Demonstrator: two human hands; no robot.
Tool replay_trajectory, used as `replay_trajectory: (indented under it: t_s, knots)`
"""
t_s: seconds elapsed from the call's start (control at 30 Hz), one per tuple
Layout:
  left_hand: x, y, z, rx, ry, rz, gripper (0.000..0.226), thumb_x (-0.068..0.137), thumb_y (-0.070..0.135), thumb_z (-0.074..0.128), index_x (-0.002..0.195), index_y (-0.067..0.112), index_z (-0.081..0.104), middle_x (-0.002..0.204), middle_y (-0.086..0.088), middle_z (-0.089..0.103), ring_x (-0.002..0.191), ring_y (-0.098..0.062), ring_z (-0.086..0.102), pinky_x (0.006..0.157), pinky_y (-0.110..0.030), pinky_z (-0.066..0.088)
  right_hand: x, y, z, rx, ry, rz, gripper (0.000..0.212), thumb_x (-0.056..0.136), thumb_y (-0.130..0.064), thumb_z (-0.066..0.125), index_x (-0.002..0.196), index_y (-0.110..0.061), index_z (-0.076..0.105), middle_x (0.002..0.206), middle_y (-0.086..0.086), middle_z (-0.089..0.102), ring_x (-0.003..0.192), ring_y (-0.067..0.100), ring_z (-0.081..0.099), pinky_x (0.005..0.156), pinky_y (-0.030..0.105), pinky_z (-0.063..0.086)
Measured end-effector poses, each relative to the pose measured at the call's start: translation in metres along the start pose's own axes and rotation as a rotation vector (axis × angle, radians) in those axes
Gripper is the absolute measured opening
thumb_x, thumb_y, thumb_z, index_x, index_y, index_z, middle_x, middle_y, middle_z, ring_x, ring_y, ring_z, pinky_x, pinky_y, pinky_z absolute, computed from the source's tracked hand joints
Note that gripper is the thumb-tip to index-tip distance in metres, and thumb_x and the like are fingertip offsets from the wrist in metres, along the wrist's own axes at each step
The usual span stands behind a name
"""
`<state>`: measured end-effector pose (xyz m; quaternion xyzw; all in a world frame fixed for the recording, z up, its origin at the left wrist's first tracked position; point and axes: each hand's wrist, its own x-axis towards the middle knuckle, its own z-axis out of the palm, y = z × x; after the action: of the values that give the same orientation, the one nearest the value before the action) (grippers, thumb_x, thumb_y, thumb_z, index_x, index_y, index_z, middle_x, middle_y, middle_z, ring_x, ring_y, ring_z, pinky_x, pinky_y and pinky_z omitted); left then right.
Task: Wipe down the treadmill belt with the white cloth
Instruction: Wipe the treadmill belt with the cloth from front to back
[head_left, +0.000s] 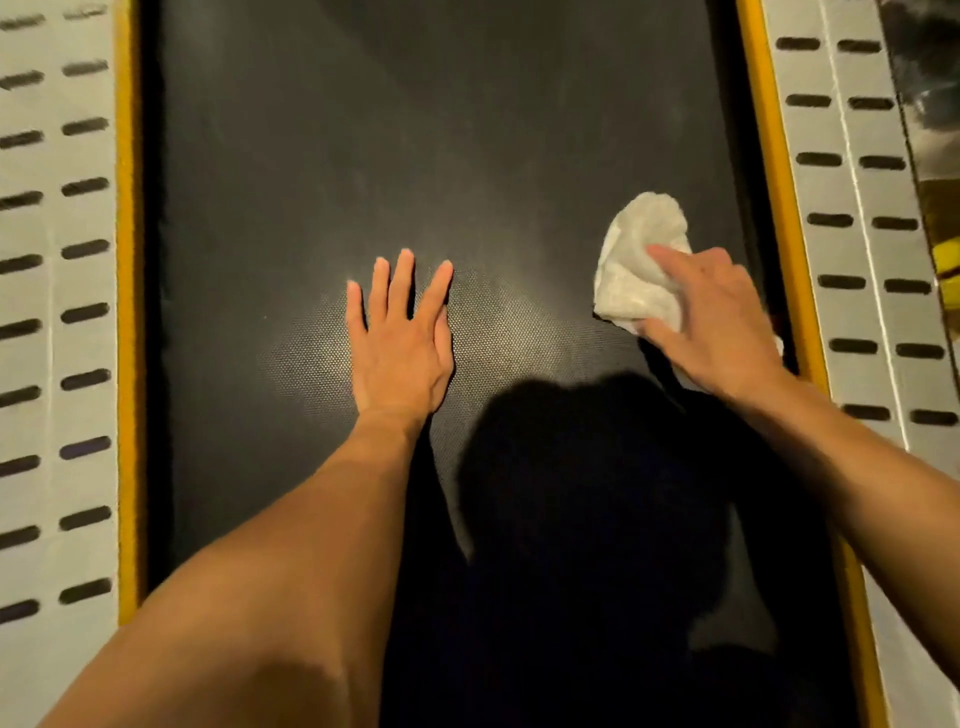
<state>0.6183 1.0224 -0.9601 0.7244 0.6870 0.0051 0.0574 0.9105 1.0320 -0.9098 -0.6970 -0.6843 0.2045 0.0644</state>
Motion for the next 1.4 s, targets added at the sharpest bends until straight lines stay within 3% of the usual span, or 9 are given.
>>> replay_trajectory:
  t_s: [0.23, 0.4, 0.53, 0.67, 0.83, 0.93, 1.07, 1.3, 1.4]
  knots:
    - [-0.002, 0.000, 0.002, -0.010, 0.042, 0.003, 0.047, 0.102, 0.034, 0.023, 0.149, 0.033, 0.028, 0.158, -0.007, 0.025, 0.147, -0.028, 0.017, 0.119, -0.050, 0.010, -0.057, -0.036, 0.024, 0.150, -0.078, -0.317, 0.041, 0.082, -0.009, 0.060, 0.119, -0.027, 0.061, 0.092, 0.009, 0.063, 0.080, 0.027, 0.058, 0.073, 0.034, 0.048]
    - [-0.002, 0.000, 0.005, -0.015, 0.082, 0.010, 0.047, 0.102, 0.033, 0.024, 0.149, 0.032, 0.029, 0.157, -0.007, 0.026, 0.147, -0.028, 0.017, 0.119, -0.049, 0.010, -0.009, 0.017, -0.012, 0.131, 0.227, -0.050, 0.051, 0.087, -0.015, 0.059, 0.137, -0.024, 0.048, 0.117, 0.013, 0.057, 0.105, 0.024, 0.053, 0.087, 0.024, 0.037]
    - [-0.001, -0.001, 0.006, -0.018, 0.100, 0.007, 0.047, 0.101, 0.033, 0.026, 0.148, 0.032, 0.031, 0.156, -0.007, 0.027, 0.146, -0.028, 0.019, 0.119, -0.048, 0.009, -0.035, 0.015, 0.019, 0.055, 0.149, -0.080, 0.050, 0.083, -0.022, 0.057, 0.132, -0.021, 0.052, 0.107, 0.014, 0.055, 0.099, 0.032, 0.054, 0.083, 0.031, 0.037]
    - [-0.003, -0.001, 0.009, -0.015, 0.129, 0.027, 0.046, 0.101, 0.032, 0.028, 0.148, 0.031, 0.033, 0.156, -0.008, 0.028, 0.145, -0.030, 0.021, 0.118, -0.048, 0.010, -0.086, -0.013, 0.034, 0.314, -0.006, -0.285, 0.046, 0.079, -0.030, 0.053, 0.125, -0.030, 0.058, 0.100, 0.000, 0.055, 0.092, 0.018, 0.056, 0.083, 0.026, 0.041]
    - [-0.002, -0.001, 0.007, -0.016, 0.104, 0.021, 0.047, 0.101, 0.032, 0.030, 0.148, 0.029, 0.032, 0.156, -0.010, 0.027, 0.145, -0.032, 0.019, 0.118, -0.050, 0.009, -0.047, 0.019, -0.004, 0.162, 0.270, -0.039, 0.048, 0.080, -0.019, 0.058, 0.128, -0.022, 0.056, 0.107, 0.009, 0.059, 0.096, 0.016, 0.052, 0.077, 0.019, 0.032]
    - [0.005, -0.001, -0.004, -0.034, 0.036, 0.021, 0.047, 0.099, 0.031, 0.034, 0.146, 0.029, 0.034, 0.155, -0.011, 0.028, 0.144, -0.033, 0.020, 0.117, -0.053, 0.012, -0.052, 0.022, 0.002, 0.122, 0.183, 0.064, 0.048, 0.083, -0.020, 0.060, 0.131, -0.021, 0.053, 0.110, 0.013, 0.059, 0.103, 0.028, 0.054, 0.080, 0.028, 0.035]
    - [-0.007, -0.003, -0.015, -0.064, 0.030, 0.059, 0.049, 0.095, 0.027, 0.040, 0.143, 0.023, 0.037, 0.149, -0.014, 0.034, 0.137, -0.034, 0.030, 0.114, -0.054, 0.020, -0.101, -0.018, 0.036, 0.168, 0.007, -0.155, 0.050, 0.077, -0.024, 0.059, 0.126, -0.028, 0.057, 0.097, -0.001, 0.051, 0.095, 0.020, 0.054, 0.075, 0.024, 0.032]
    - [-0.056, -0.027, -0.022, -0.079, 0.097, 0.141, 0.057, 0.091, 0.021, 0.051, 0.145, 0.012, 0.034, 0.146, -0.018, 0.037, 0.134, -0.033, 0.036, 0.114, -0.052, 0.023, -0.067, -0.005, 0.012, 0.294, 0.195, 0.151, 0.036, 0.082, -0.014, 0.059, 0.118, -0.016, 0.056, 0.109, 0.004, 0.052, 0.103, 0.023, 0.052, 0.079, 0.028, 0.037]
    - [-0.061, -0.051, -0.030, -0.013, 0.105, 0.169, 0.056, 0.086, 0.021, 0.058, 0.140, 0.013, 0.043, 0.141, -0.018, 0.042, 0.129, -0.035, 0.041, 0.113, -0.053, 0.024, -0.082, -0.031, 0.035, 0.167, 0.137, 0.043, 0.039, 0.079, -0.020, 0.064, 0.116, -0.016, 0.053, 0.111, 0.009, 0.051, 0.100, 0.029, 0.053, 0.078, 0.033, 0.040]
